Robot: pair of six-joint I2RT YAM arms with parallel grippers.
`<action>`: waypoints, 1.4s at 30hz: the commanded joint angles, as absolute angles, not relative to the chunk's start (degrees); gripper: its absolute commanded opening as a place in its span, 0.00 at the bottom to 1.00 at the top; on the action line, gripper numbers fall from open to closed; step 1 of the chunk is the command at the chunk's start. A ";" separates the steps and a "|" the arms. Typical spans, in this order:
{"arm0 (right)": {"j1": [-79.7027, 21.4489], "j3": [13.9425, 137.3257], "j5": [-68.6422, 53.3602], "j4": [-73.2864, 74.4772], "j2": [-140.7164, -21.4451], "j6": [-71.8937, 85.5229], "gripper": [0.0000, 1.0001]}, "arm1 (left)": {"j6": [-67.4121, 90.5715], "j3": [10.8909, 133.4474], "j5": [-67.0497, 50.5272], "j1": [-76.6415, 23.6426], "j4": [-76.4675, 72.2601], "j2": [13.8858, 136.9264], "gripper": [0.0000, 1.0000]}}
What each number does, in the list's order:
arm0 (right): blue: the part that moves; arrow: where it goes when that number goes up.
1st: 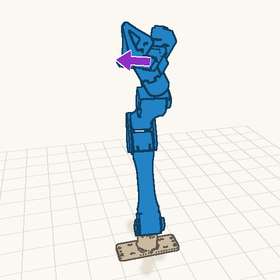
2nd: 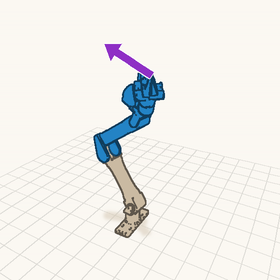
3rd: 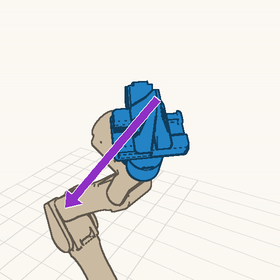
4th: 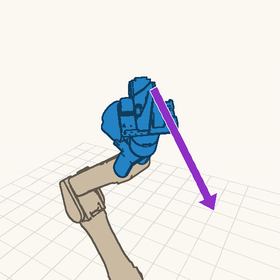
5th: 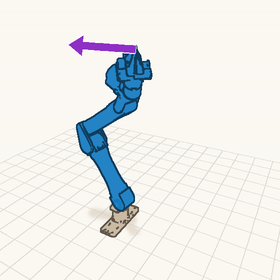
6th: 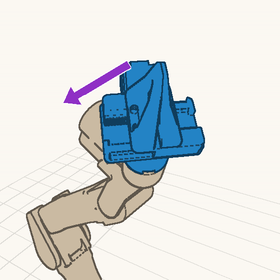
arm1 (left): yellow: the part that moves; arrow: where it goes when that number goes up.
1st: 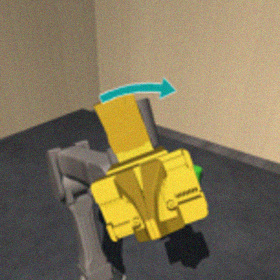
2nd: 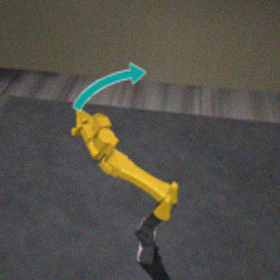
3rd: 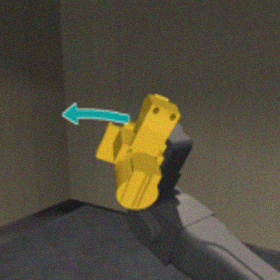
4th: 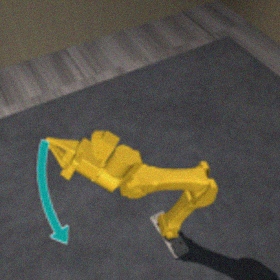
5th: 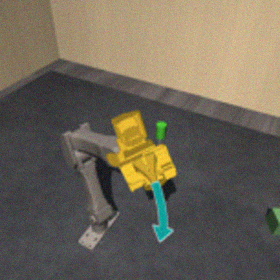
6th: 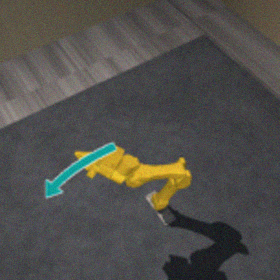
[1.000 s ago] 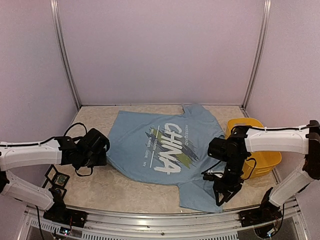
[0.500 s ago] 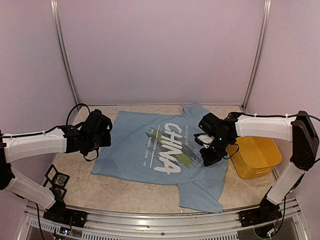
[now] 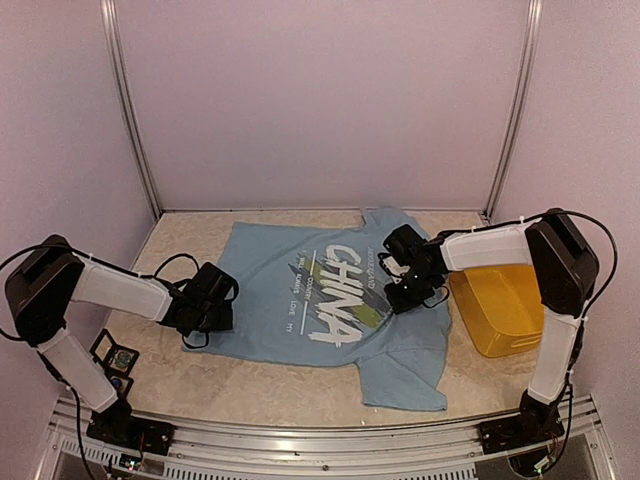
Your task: Pin the brooch onto the clothing
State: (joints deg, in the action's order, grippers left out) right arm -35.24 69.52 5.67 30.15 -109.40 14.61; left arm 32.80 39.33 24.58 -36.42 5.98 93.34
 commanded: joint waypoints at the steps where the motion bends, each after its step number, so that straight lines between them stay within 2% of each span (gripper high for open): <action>1: -35.32 69.00 4.36 28.49 -111.97 10.65 0.00 | 40.79 31.92 22.01 -38.73 11.97 90.93 0.28; 7: -36.46 65.30 -1.08 34.17 -107.59 8.20 0.00 | 54.25 27.55 21.84 -48.46 20.15 82.89 0.28; 10: -37.64 61.43 -2.65 36.22 -102.61 8.20 0.05 | 57.70 28.11 22.26 -51.02 23.49 79.03 0.28; 13: -37.89 62.69 -3.60 38.55 -97.68 8.89 0.08 | 52.71 33.79 26.24 -49.98 26.19 77.02 0.30; 16: -38.00 63.77 -4.14 38.66 -90.85 11.30 0.09 | 42.62 43.09 27.71 -44.42 25.56 78.27 0.31; 22: -38.35 54.22 -4.76 39.27 -84.87 20.70 0.00 | 31.13 52.77 22.97 -32.11 14.12 88.62 0.31; 28: -40.41 44.70 -6.98 34.47 -83.98 28.76 0.00 | 25.56 66.34 21.70 -26.22 10.17 105.40 0.31; 33: -41.10 41.77 -5.74 38.03 -82.34 30.30 0.00 | 25.44 79.18 21.50 -22.85 13.47 119.58 0.30; 42: -41.26 36.74 -11.89 38.89 -79.51 32.60 0.00 | 26.35 83.78 19.34 -19.74 14.13 129.75 0.32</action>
